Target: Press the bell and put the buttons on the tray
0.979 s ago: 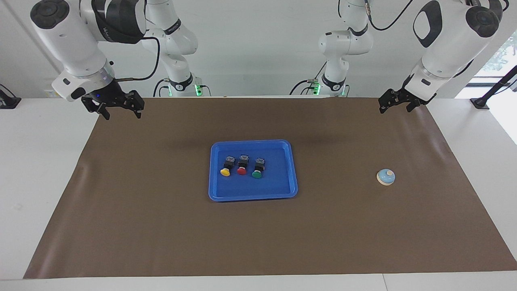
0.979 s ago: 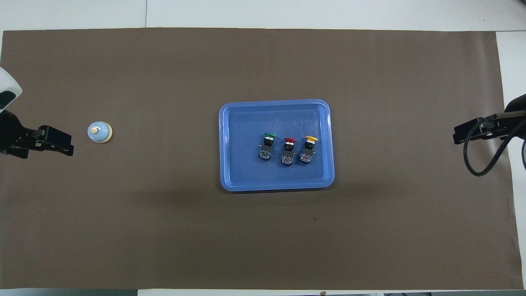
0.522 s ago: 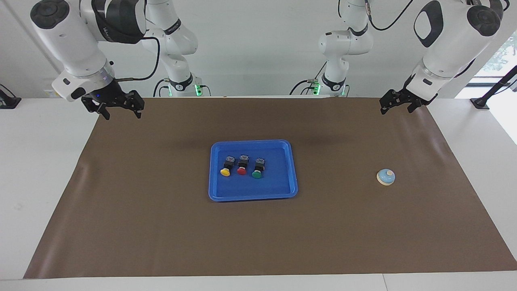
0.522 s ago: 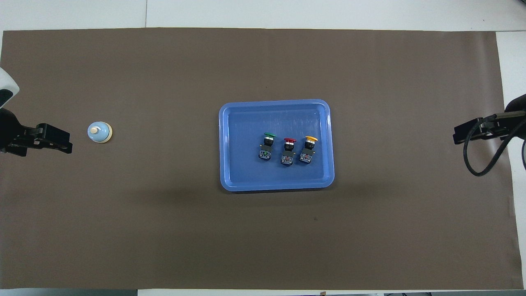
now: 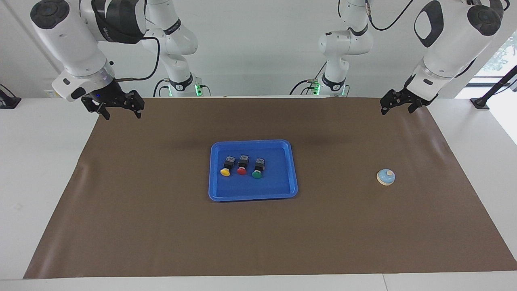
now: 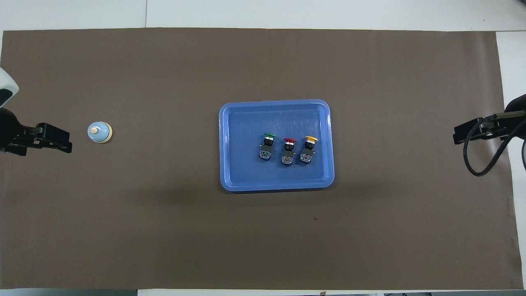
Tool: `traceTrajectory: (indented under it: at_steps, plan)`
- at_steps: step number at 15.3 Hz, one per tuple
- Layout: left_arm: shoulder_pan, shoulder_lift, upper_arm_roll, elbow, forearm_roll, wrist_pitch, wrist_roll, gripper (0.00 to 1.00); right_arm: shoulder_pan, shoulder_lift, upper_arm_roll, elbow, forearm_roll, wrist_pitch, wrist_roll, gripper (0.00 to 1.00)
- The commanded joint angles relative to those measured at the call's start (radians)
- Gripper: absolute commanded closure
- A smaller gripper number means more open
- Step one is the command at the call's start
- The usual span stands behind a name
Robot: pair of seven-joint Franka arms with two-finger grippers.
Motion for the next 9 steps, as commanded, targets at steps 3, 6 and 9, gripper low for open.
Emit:
traceTrajectory:
  at_steps: [3, 6, 9]
  plan:
    - [0.007, 0.000, 0.000, -0.006, -0.005, 0.018, 0.004, 0.00, -0.011, -0.022, 0.008, -0.020, -0.010, -0.007, -0.008, 0.00]
    - [0.007, 0.000, 0.007, -0.004, -0.005, 0.020, 0.005, 0.00, -0.011, -0.022, 0.008, -0.020, -0.010, -0.007, -0.008, 0.00]
    - [0.007, 0.000, 0.007, -0.004, -0.006, 0.026, 0.004, 0.00, -0.011, -0.022, 0.008, -0.020, -0.010, -0.007, -0.008, 0.00]
